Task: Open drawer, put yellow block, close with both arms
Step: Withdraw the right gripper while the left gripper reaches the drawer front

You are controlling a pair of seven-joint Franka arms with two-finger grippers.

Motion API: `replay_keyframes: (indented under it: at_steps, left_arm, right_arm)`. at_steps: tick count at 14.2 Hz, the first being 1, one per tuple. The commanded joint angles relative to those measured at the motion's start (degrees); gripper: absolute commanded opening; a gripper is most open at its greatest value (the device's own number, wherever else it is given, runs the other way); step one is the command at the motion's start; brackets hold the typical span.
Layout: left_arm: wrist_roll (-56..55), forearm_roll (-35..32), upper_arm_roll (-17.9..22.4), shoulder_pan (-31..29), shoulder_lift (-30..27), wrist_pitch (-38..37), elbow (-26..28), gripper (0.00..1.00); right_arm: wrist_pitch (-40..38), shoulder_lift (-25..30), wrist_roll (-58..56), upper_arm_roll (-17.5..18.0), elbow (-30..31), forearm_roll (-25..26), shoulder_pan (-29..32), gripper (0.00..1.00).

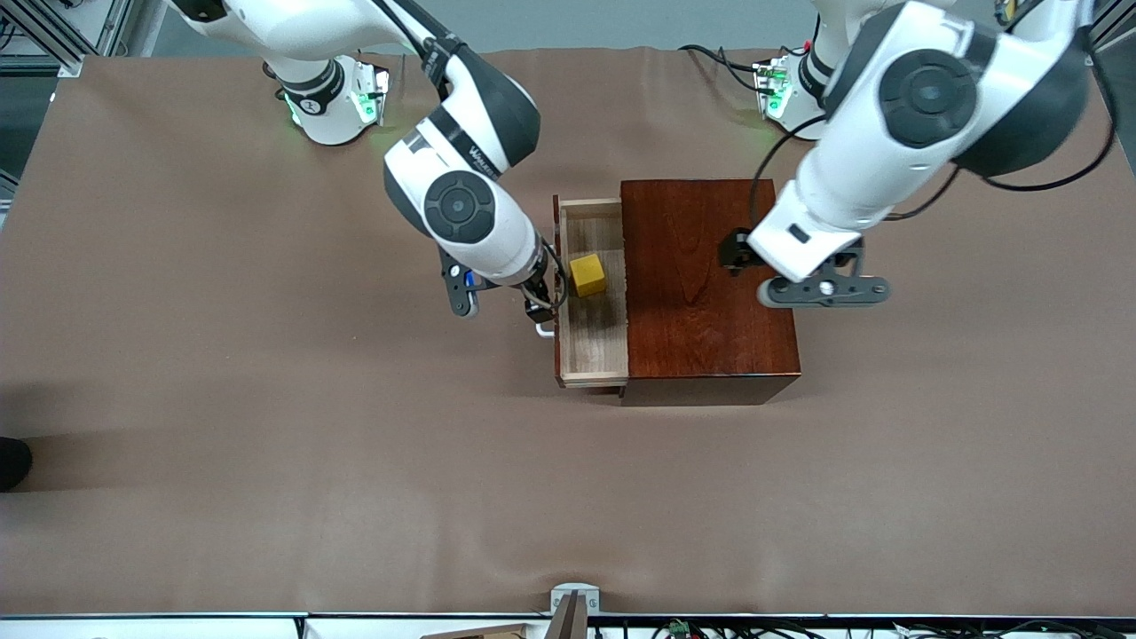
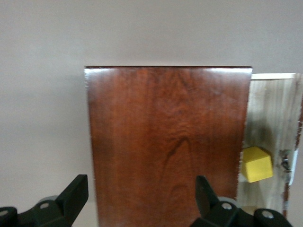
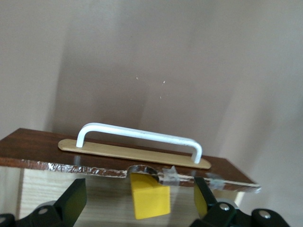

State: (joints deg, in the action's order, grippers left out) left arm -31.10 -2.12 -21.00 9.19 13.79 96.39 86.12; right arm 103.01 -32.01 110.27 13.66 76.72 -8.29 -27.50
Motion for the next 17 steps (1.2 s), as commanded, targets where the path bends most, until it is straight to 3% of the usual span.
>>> replay_keyframes:
  at_steps: [1,4,7,10,12,14,17]
  left_arm:
    - [-8.24,-0.08,-0.1,4.33,3.86,1.17,-3.32,1.0]
    - [-18.44,-0.35,0.08,8.99,7.82,3.71,-6.05,1.0]
    - [-31.95,-0.43,0.6,13.91,11.25,10.29,-6.93,1.0]
    - [-48.04,-1.04,2.18,19.45,17.13,14.26,-12.45,1.0]
    - [-57.45,-1.93,5.86,24.8,20.3,19.07,-14.66,1.0]
    - [-64.93,-1.93,12.09,31.39,21.98,24.79,-14.75,1.0]
    - [-73.38,-1.75,19.48,39.57,26.8,27.8,-17.55,1.0]
  right_arm:
    - [-4.12,0.54,-4.18,5.4,-2.36,0.74,6.73,1.0]
    - [-9.03,2.56,-15.4,9.19,-2.37,1.35,13.16,1.0]
    - [-11.51,3.88,-19.55,9.37,-2.37,1.44,16.06,1.0]
    - [-13.71,5.98,-27.54,9.37,-2.63,1.44,18.61,1.0]
    - [-15.28,7.31,-30.02,9.46,-2.54,1.53,20.9,1.0]
    - [-16.96,8.01,-32.57,9.46,-2.63,1.53,22.48,1.0]
    - [-18.36,10.2,-37.22,9.28,-2.63,1.53,25.55,1.0]
